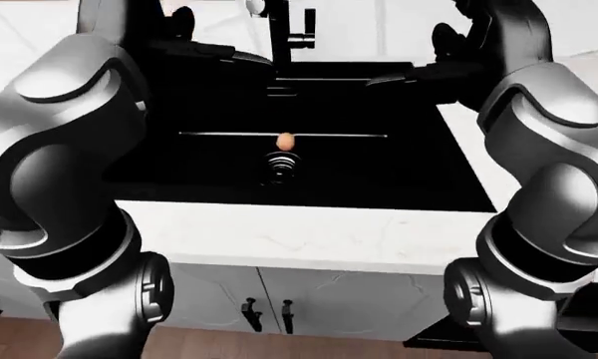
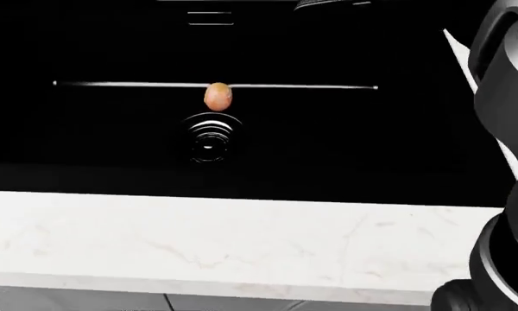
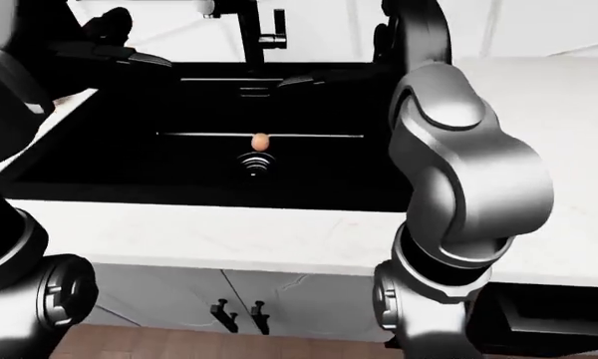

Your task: Turn the sink spout to the right.

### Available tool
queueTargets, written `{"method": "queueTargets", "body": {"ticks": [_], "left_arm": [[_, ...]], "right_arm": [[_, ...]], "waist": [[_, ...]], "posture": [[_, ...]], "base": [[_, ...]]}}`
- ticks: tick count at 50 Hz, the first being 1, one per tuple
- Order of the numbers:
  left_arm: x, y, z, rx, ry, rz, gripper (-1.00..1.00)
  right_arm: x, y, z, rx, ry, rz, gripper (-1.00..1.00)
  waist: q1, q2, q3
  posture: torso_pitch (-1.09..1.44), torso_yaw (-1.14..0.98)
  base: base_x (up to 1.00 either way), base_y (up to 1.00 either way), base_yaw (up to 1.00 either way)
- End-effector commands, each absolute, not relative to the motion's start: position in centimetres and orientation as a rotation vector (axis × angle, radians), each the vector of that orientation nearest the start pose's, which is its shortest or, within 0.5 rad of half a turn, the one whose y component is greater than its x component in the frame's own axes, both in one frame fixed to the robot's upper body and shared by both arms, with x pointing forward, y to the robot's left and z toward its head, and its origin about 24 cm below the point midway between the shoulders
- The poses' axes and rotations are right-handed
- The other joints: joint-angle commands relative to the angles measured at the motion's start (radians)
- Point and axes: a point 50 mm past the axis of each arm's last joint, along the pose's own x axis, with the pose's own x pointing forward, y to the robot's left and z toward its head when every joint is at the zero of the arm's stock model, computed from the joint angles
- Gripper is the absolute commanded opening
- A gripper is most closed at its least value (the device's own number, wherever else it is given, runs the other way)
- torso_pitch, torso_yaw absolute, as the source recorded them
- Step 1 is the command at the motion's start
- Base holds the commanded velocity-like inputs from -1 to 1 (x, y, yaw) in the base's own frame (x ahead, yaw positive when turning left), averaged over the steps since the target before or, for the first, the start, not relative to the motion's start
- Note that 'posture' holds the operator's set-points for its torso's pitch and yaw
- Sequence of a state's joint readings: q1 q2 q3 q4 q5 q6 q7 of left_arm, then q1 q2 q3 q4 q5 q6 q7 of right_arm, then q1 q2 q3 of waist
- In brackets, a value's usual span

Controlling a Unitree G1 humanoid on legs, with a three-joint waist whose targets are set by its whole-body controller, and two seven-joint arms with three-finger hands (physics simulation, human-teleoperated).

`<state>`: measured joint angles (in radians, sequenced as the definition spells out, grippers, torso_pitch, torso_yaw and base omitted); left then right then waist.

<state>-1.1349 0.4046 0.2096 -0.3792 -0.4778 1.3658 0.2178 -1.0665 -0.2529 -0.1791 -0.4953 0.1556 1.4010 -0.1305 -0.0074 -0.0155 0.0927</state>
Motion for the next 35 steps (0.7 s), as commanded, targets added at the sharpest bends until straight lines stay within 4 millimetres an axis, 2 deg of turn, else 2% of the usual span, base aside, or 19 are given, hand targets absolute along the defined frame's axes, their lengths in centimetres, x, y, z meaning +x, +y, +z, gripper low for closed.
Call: {"method": "queueTargets", "body": {"ticks": [1,3,4,6,8,13,14,15,16,17,20,23,25,27,28,29,31,33,35], "left_arm": [[28.13,15.96,36.43,0.064,-0.287,-0.046,1.0],[28.33,15.98,36.3,0.066,-0.287,-0.046,1.0],[28.36,15.98,36.23,0.067,-0.287,-0.046,1.0],[28.34,16.01,35.98,0.073,-0.285,-0.043,1.0],[28.27,16.01,35.87,0.072,-0.282,-0.044,1.0],[28.29,15.86,36.21,0.077,-0.285,-0.046,1.0],[28.29,15.81,36.21,0.078,-0.285,-0.046,1.0],[28.26,15.78,36.2,0.079,-0.285,-0.047,1.0],[28.25,15.75,36.18,0.08,-0.285,-0.047,1.0],[28.3,15.75,36.17,0.08,-0.285,-0.048,1.0],[28.33,15.72,36.23,0.082,-0.286,-0.049,1.0],[28.28,15.65,36.22,0.082,-0.285,-0.051,1.0],[28.29,15.6,36.36,0.082,-0.287,-0.052,1.0],[28.22,15.61,36.22,0.083,-0.286,-0.052,1.0],[28.25,15.67,36.09,0.081,-0.286,-0.05,1.0],[28.29,15.71,35.97,0.078,-0.284,-0.048,1.0],[28.29,15.66,35.94,0.079,-0.282,-0.049,1.0],[28.38,15.63,35.93,0.079,-0.283,-0.051,1.0],[28.37,15.61,35.88,0.079,-0.282,-0.051,1.0]], "right_arm": [[28.27,-14.36,33.69,-0.093,-0.265,-0.017,1.0],[28.2,-14.28,33.54,-0.095,-0.266,-0.018,1.0],[28.2,-14.2,33.55,-0.092,-0.265,-0.019,1.0],[28.13,-14.05,33.44,-0.09,-0.273,-0.013,1.0],[28.01,-14.03,33.42,-0.09,-0.276,-0.013,1.0],[27.76,-14.28,33.93,-0.078,-0.304,-0.013,1.0],[27.74,-14.3,33.94,-0.077,-0.313,-0.011,1.0],[27.79,-14.33,33.88,-0.076,-0.311,-0.011,1.0],[27.82,-14.44,33.86,-0.075,-0.308,-0.016,1.0],[27.8,-14.47,33.91,-0.073,-0.309,-0.017,1.0],[27.9,-14.54,34.08,-0.067,-0.306,-0.021,1.0],[27.85,-14.53,34.13,-0.067,-0.303,-0.022,1.0],[27.82,-14.52,34.21,-0.068,-0.305,-0.021,1.0],[27.87,-14.57,34.09,-0.068,-0.303,-0.022,1.0],[27.83,-14.59,33.98,-0.069,-0.301,-0.024,1.0],[27.86,-14.59,33.81,-0.069,-0.297,-0.027,1.0],[27.9,-14.61,33.66,-0.068,-0.293,-0.031,1.0],[28.03,-14.69,33.74,-0.073,-0.296,-0.04,1.0],[28.0,-14.64,33.8,-0.075,-0.296,-0.04,1.0]], "waist": [[0.007,-0.005,-0.039],[0.002,0.023,-0.037],[-0.001,0.045,-0.04],[0.0,0.036,-0.038],[-0.001,0.034,-0.05],[0.004,0.024,-0.054],[0.007,0.031,-0.081],[0.008,0.03,-0.077],[0.012,0.027,-0.061],[0.011,0.033,-0.056],[0.012,0.038,-0.062],[0.017,0.015,-0.059],[0.021,-0.022,-0.064],[0.013,-0.014,-0.06],[0.018,-0.032,-0.055],[0.015,-0.028,-0.027],[0.019,-0.022,-0.034],[0.016,-0.012,-0.018],[0.008,0.012,-0.018]], "posture": [[0.0,0.0],[0.0,0.0],[0.0,0.0],[0.0,0.0],[0.0,0.0],[0.0,0.0],[0.0,0.0],[0.0,0.0],[0.0,0.0],[0.0,0.0],[0.0,0.0],[0.0,0.0],[0.0,0.0],[0.0,0.0],[0.0,0.0],[0.0,0.0],[0.0,0.0],[0.0,0.0],[0.0,0.0]], "base": [[0.0,0.0,0.0],[0.0,0.0,0.0],[0.0,0.0,0.0],[0.0,0.0,0.0],[0.0,0.0,0.0],[0.0,0.0,0.0],[0.05,0.0,0.0],[0.15,0.0,0.0],[0.15,0.0,0.0],[0.15,0.0,0.0],[0.15,0.0,0.0],[0.15,0.0,0.0],[0.14,0.0,0.0],[0.15,0.0,0.0],[0.15,0.0,0.0],[0.0,0.0,0.0],[0.0,0.0,0.0],[0.0,0.0,0.0],[0.0,0.0,0.0]]}}
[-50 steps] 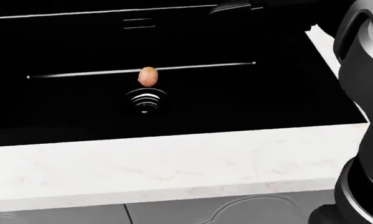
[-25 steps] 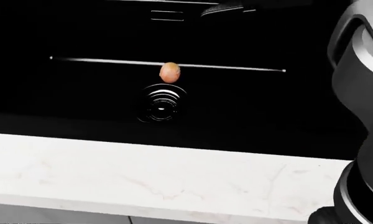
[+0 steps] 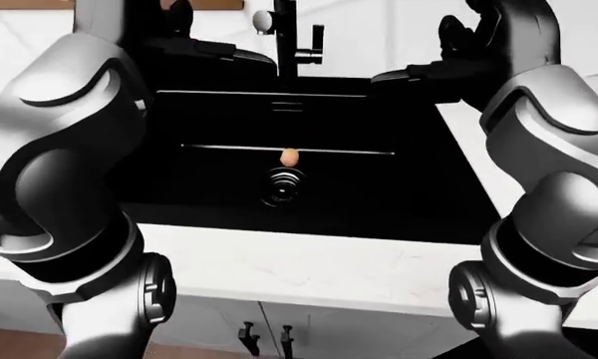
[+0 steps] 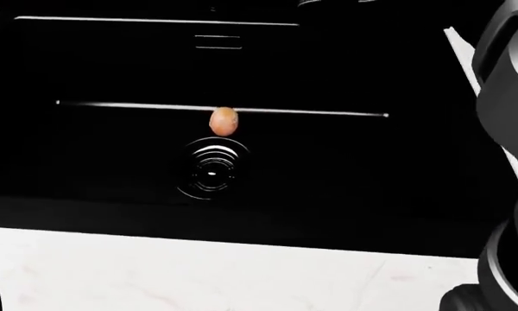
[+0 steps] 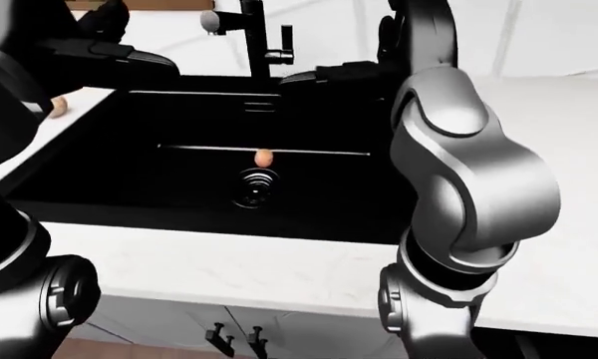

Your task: Turn the sink spout to the right.

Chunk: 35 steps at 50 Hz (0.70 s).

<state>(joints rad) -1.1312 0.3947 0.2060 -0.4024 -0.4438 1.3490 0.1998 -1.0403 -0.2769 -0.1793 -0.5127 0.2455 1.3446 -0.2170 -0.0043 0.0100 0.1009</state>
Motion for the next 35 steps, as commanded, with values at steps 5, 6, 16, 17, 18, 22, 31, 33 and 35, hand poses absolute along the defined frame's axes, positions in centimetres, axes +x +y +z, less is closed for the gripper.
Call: {"method": "queueTargets", "body": {"ticks": [5,6,16,17,18,22,31,33,35], "left_arm": [[28.29,15.67,35.89,0.08,-0.283,-0.051,1.0],[28.24,15.66,35.89,0.081,-0.282,-0.052,1.0],[28.35,15.53,35.78,0.081,-0.279,-0.055,1.0],[28.27,15.52,35.85,0.081,-0.279,-0.055,1.0],[28.25,15.53,35.89,0.081,-0.28,-0.054,1.0],[28.28,15.51,35.77,0.082,-0.28,-0.055,1.0],[28.29,15.54,35.59,0.081,-0.278,-0.056,1.0],[28.25,15.46,35.51,0.082,-0.278,-0.057,1.0],[28.24,15.34,35.43,0.085,-0.277,-0.06,1.0]], "right_arm": [[27.79,-14.43,33.96,-0.081,-0.307,-0.034,1.0],[27.71,-14.43,33.95,-0.078,-0.31,-0.033,1.0],[27.67,-14.47,34.04,-0.074,-0.305,-0.034,1.0],[27.71,-14.45,33.98,-0.075,-0.304,-0.034,1.0],[27.68,-14.44,33.98,-0.073,-0.305,-0.033,1.0],[27.81,-14.41,33.67,-0.069,-0.301,-0.032,1.0],[27.7,-14.3,33.53,-0.071,-0.298,-0.03,1.0],[27.66,-14.26,33.49,-0.072,-0.298,-0.03,1.0],[27.86,-14.39,33.28,-0.071,-0.29,-0.038,1.0]], "waist": [[-0.003,0.0,-0.051],[-0.002,-0.003,-0.053],[0.009,-0.032,-0.074],[0.01,-0.034,-0.076],[0.012,-0.042,-0.079],[0.013,-0.026,-0.073],[0.003,0.055,-0.074],[0.009,0.044,-0.093],[0.01,0.028,-0.077]], "posture": [[0.0,0.0],[0.0,0.0],[0.0,0.0],[0.0,0.0],[0.0,0.0],[0.0,0.0],[0.0,0.0],[0.0,0.0],[0.0,0.0]], "base": [[0.0,0.0,0.0],[0.0,0.0,0.0],[0.06,0.0,0.0],[0.05,0.0,0.0],[0.06,0.0,0.0],[0.06,0.0,0.0],[0.06,0.0,0.0],[0.06,0.0,0.0],[0.04,0.0,0.0]]}}
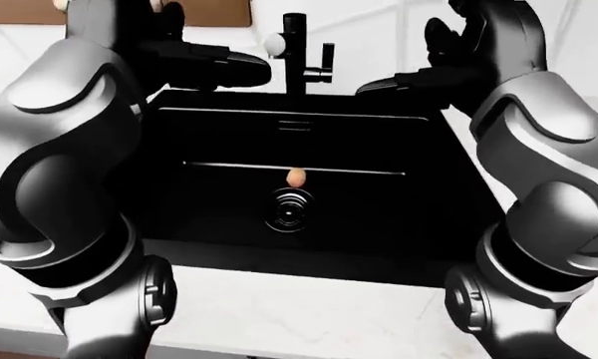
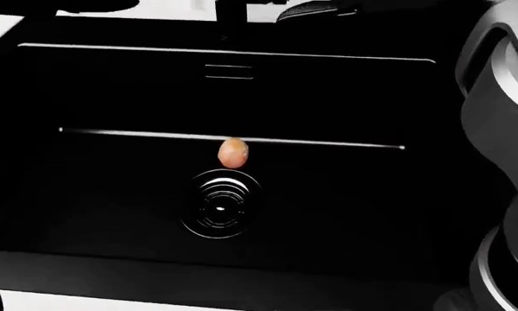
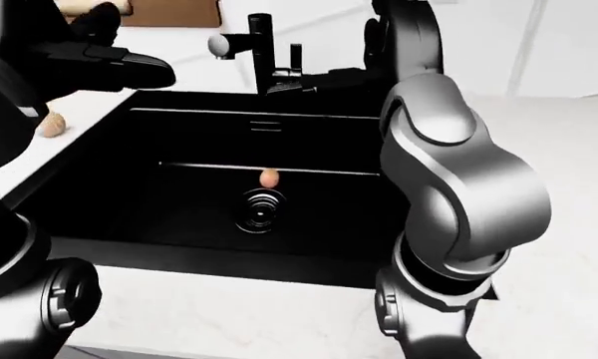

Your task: Turn the sink spout to the right.

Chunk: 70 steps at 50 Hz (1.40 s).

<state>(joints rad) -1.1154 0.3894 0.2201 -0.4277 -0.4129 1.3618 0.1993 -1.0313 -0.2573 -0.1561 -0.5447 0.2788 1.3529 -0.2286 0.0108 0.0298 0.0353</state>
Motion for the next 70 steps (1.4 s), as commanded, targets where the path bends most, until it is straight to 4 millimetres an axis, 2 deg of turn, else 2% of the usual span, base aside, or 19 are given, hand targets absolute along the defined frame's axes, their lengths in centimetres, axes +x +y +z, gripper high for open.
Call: {"method": "queueTargets", "body": {"ticks": [1,2,4,5,8,15,16,20,28,31,43,50,55,56,57,58,62,66,70], "left_arm": [[28.2,15.3,35.5,0.091,-0.28,-0.064,1.0],[28.2,15.3,35.6,0.092,-0.281,-0.065,1.0],[28.2,15.3,35.5,0.101,-0.282,-0.067,1.0],[28.4,15.4,35.5,0.106,-0.284,-0.051,1.0],[28.8,15.6,35.6,0.076,-0.273,-0.047,1.0],[28.3,15.5,36.5,0.045,-0.294,-0.056,1.0],[28.0,15.1,36.4,0.096,-0.307,-0.078,1.0],[27.9,14.6,36.4,0.091,-0.289,-0.107,1.0],[27.6,14.8,36.6,0.075,-0.332,-0.094,1.0],[27.8,14.9,36.0,0.096,-0.311,-0.078,1.0],[28.0,15.0,35.5,0.09,-0.268,-0.074,1.0],[27.8,14.8,36.0,0.092,-0.27,-0.076,1.0],[28.1,15.0,35.8,0.073,-0.267,-0.075,1.0],[27.6,15.4,36.2,0.047,-0.336,-0.056,1.0],[28.0,15.2,35.4,0.058,-0.253,-0.071,1.0],[28.1,15.1,35.4,0.054,-0.274,-0.079,1.0],[30.7,15.5,33.3,0.028,-0.147,-0.104,1.0],[31.7,15.4,34.7,0.064,-0.15,-0.117,1.0],[32.6,15.6,36.6,0.148,-0.151,-0.088,1.0]], "right_arm": [[27.7,-14.4,33.4,-0.069,-0.292,-0.039,1.0],[27.8,-14.5,33.4,-0.069,-0.29,-0.045,1.0],[27.8,-14.5,33.5,-0.072,-0.292,-0.044,1.0],[27.8,-14.5,33.6,-0.076,-0.293,-0.047,1.0],[28.0,-14.5,33.5,-0.08,-0.285,-0.049,1.0],[27.9,-14.5,33.4,-0.089,-0.284,-0.052,1.0],[27.9,-14.5,33.5,-0.089,-0.287,-0.052,1.0],[27.9,-14.6,33.2,-0.085,-0.29,-0.059,1.0],[27.9,-14.6,33.0,-0.091,-0.287,-0.063,1.0],[28.0,-14.6,32.7,-0.091,-0.283,-0.063,1.0],[27.8,-14.8,33.2,-0.099,-0.29,-0.067,1.0],[27.6,-14.6,34.0,-0.102,-0.303,-0.062,1.0],[27.6,-14.7,33.5,-0.105,-0.296,-0.065,1.0],[27.6,-14.7,33.4,-0.105,-0.295,-0.064,1.0],[27.5,-14.6,33.5,-0.106,-0.296,-0.064,1.0],[27.5,-14.6,33.5,-0.106,-0.296,-0.064,1.0],[27.5,-14.9,33.1,-0.106,-0.295,-0.067,1.0],[27.4,-15.2,33.1,-0.104,-0.295,-0.073,1.0],[27.4,-15.3,33.3,-0.104,-0.302,-0.074,1.0]], "waist": [[-0.005,0.001,-0.004],[-0.001,-0.016,-0.001],[0.008,-0.067,0.015],[0.003,-0.039,0.025],[0.001,-0.037,0.01],[-0.01,-0.032,0.012],[-0.01,-0.033,0.012],[-0.009,-0.034,0.012],[-0.008,-0.034,0.01],[-0.008,-0.033,0.008],[-0.007,-0.032,-0.051],[-0.006,-0.032,-0.09],[-0.005,-0.032,-0.114],[-0.005,-0.033,-0.117],[-0.004,-0.033,-0.12],[-0.005,-0.032,-0.123],[0.0,-0.03,-0.132],[0.003,-0.031,-0.145],[0.002,-0.036,-0.143]], "posture": [[0.0,0.0],[0.0,0.0],[0.0,0.0],[0.0,0.0],[0.0,0.0],[0.0,0.0],[0.0,0.0],[0.0,0.0],[0.0,0.0],[-0.01,0.0],[-0.13,0.0],[-0.2,0.0],[-0.23,0.0],[-0.23,0.0],[-0.23,0.0],[-0.23,0.0],[-0.23,0.0],[-0.23,0.0],[-0.23,0.0]], "base": [[0.0,0.0,0.0],[0.0,0.0,0.0],[0.0,0.0,0.0],[0.0,0.0,0.0],[0.0,0.0,0.0],[0.0,0.0,0.0],[0.0,0.0,0.0],[0.0,0.0,0.0],[0.0,0.0,0.0],[0.0,0.0,0.0],[0.0,0.0,0.0],[0.0,0.0,0.0],[0.0,0.0,0.0],[0.0,0.0,0.0],[0.0,0.0,0.0],[0.0,0.0,0.0],[0.0,0.0,0.0],[0.0,0.0,0.0],[0.0,0.0,0.0]]}}
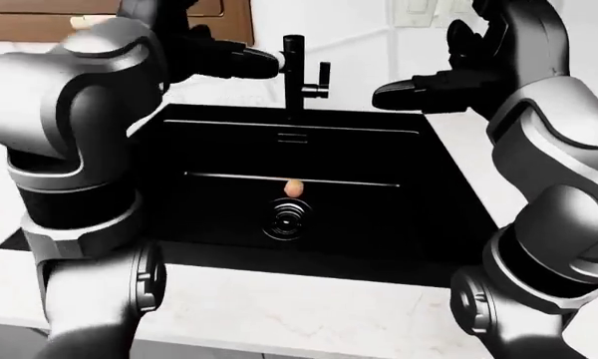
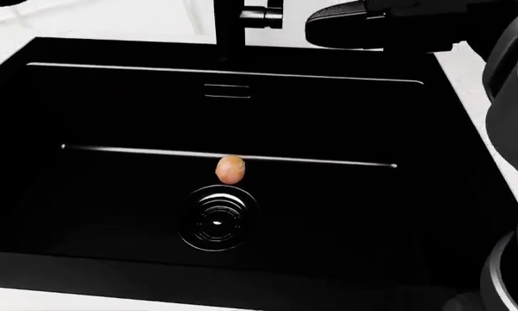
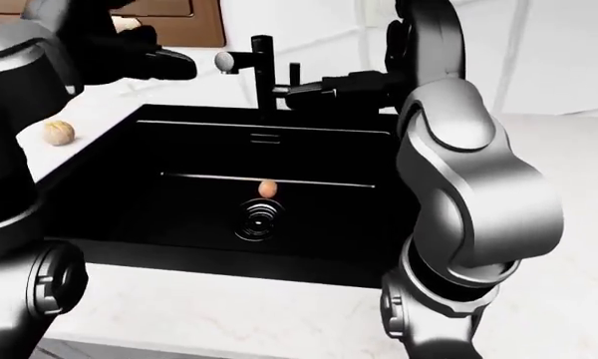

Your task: Turn the sink spout to the right.

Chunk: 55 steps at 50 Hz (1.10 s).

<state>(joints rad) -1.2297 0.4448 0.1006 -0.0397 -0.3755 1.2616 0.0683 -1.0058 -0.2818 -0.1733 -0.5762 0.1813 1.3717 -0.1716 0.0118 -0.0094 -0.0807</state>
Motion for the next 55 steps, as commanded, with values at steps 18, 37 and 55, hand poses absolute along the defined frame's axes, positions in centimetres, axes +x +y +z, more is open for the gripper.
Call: {"method": "queueTargets", "body": {"ticks": [18,37,55], "left_arm": [[38.3,14.7,38.2,0.148,-0.029,-0.101,1.0],[40.8,15.0,35.1,0.168,0.095,-0.084,1.0],[41.5,14.3,32.1,0.142,0.146,-0.104,1.0]], "right_arm": [[27.1,-15.7,33.8,-0.1,-0.312,-0.079,1.0],[26.8,-17.0,33.3,-0.094,-0.312,-0.102,1.0],[26.5,-18.3,33.2,-0.093,-0.317,-0.124,1.0]], "waist": [[0.006,-0.011,-0.035],[0.005,-0.016,-0.04],[0.004,-0.021,-0.047]], "posture": [[-0.23,0.0],[-0.23,0.0],[-0.23,0.0]], "base": [[0.0,0.0,0.0],[0.0,0.0,0.0],[0.0,0.0,0.0]]}}
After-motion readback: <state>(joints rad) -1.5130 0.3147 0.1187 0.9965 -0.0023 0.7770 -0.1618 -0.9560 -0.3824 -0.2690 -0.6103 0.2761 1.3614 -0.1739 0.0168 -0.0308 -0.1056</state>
